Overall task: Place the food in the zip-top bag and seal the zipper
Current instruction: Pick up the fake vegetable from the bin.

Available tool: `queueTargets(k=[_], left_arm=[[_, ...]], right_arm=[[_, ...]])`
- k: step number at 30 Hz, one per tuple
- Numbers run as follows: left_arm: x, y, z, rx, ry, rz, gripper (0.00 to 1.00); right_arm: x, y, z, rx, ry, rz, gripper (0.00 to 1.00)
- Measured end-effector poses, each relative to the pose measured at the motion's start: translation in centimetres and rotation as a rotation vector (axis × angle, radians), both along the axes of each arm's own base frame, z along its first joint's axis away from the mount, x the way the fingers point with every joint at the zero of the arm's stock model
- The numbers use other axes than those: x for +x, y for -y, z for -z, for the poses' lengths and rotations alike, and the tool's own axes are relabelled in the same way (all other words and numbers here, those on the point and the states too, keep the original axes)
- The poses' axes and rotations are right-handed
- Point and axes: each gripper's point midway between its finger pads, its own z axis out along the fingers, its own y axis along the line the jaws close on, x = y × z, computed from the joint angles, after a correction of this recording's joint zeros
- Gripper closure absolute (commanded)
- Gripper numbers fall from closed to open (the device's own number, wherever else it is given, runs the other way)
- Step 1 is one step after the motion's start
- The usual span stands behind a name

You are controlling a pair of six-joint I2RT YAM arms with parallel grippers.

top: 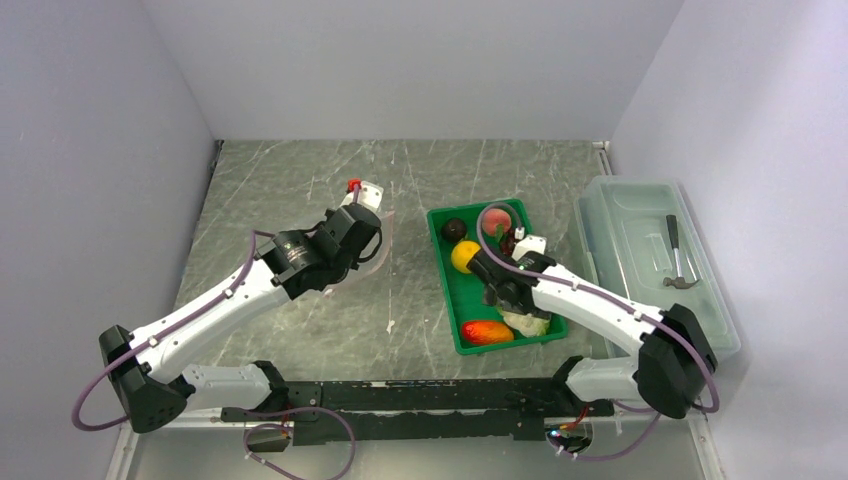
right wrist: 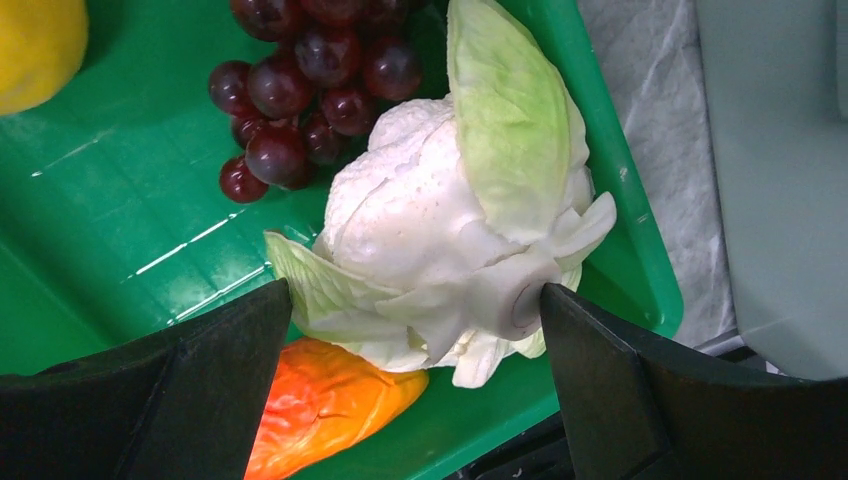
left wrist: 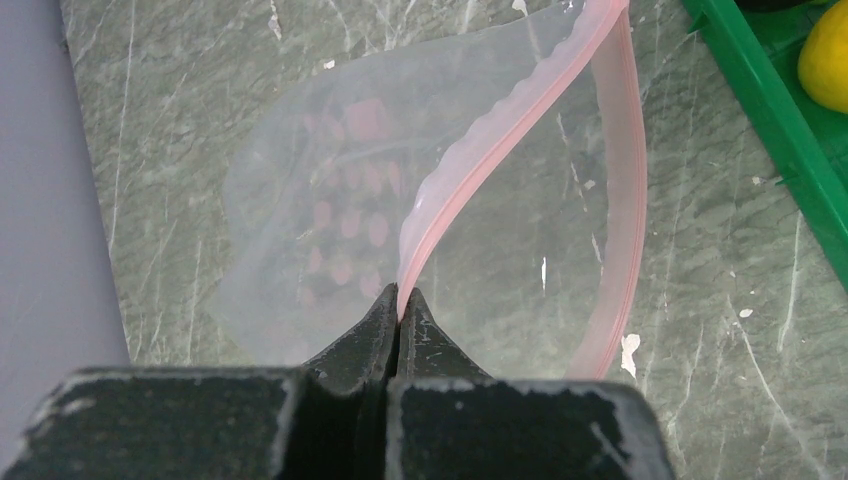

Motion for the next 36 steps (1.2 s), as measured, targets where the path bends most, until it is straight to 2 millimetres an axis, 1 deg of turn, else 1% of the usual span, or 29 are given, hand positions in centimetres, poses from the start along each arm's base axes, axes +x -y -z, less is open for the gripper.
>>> queueTargets(k=[8, 19, 22, 24, 26, 29, 31, 32, 33, 36], left_arm=[[0.0, 0.0, 0.2, 0.004, -0.003, 0.001, 1.0], [0.0, -0.1, 0.2, 0.01, -0.003, 0.005, 1.0], [0.0, -0.1, 0.3, 0.011, -0.004, 0.005, 1.0], [0.0, -0.1, 0.3, 0.012, -0.003, 0.006, 1.0], [0.0, -0.1, 0.3, 0.013, -0.003, 0.006, 1.0], [0.0, -0.1, 0.3, 0.013, -0.003, 0.007, 1.0], [0.0, -0.1, 0.3, 0.013, -0.003, 0.007, 1.0], [0.0, -0.1, 0.3, 0.013, -0.003, 0.007, 1.0], [0.0, -0.1, 0.3, 0.013, -0.003, 0.007, 1.0], [0.0, -0.1, 0.3, 0.013, -0.003, 0.007, 1.0]], right_arm=[[0.3, 0.9, 0.9, -0.078, -0.02, 0.015, 0.0], [0.7, 0.6, 1.9, -0.098, -0.034, 0.018, 0.0], [0.7, 0.6, 2.1, -0.105, -0.04, 0.016, 0.03], [0.8, 0.6, 2.2, -0.109, -0.043, 0.014, 0.06], [0.8, 0.6, 2.3, -0.11, -0.043, 0.012, 0.11], [0.8, 0.6, 2.3, -0.11, -0.043, 0.005, 0.23], [0.8, 0.6, 2.4, -0.109, -0.042, -0.001, 0.36], [0.8, 0.7, 2.4, -0.108, -0.041, -0.004, 0.44], [0.8, 0.7, 2.3, -0.105, -0.037, -0.007, 0.55], [0.8, 0.8, 2.1, -0.097, -0.026, -0.017, 0.82]])
